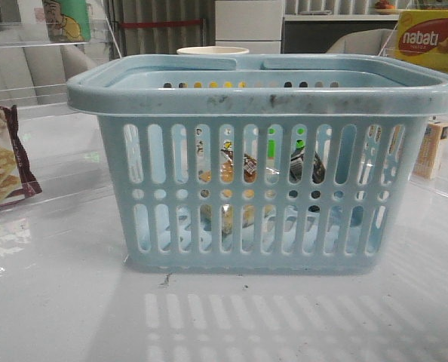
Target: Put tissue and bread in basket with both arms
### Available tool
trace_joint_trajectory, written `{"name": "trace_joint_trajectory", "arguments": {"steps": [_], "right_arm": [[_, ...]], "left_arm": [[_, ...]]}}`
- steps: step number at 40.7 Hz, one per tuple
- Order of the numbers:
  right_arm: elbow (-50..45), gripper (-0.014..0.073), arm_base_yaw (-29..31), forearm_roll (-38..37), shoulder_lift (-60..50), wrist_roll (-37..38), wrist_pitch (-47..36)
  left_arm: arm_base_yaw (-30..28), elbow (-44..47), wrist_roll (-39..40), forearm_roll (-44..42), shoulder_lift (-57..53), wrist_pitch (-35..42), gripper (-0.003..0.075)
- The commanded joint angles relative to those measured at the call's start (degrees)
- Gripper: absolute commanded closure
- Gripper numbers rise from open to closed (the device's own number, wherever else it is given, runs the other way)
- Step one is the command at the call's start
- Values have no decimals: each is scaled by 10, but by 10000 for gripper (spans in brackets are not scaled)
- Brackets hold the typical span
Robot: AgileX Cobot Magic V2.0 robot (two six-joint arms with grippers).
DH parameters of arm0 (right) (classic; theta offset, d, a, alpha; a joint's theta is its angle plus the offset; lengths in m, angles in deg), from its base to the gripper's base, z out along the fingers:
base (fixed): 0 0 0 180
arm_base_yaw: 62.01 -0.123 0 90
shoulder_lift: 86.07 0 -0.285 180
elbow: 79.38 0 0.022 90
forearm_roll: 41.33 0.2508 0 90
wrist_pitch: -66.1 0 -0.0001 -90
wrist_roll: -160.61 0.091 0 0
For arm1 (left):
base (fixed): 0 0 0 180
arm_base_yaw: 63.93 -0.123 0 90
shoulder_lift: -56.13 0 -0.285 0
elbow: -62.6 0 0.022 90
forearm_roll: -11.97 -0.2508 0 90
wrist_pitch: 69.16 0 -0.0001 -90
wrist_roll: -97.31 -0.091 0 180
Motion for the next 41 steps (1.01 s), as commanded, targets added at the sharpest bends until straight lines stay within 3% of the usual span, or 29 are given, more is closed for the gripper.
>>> {"name": "trace_joint_trajectory", "arguments": {"steps": [1,41], "right_arm": [[15,538,-1,-1,2,0,-39],[15,538,-1,-1,2,0,-39]], "left_arm": [[-3,18,9,-2,-10,104,629],[34,38,9,-1,-32,128,629]]}}
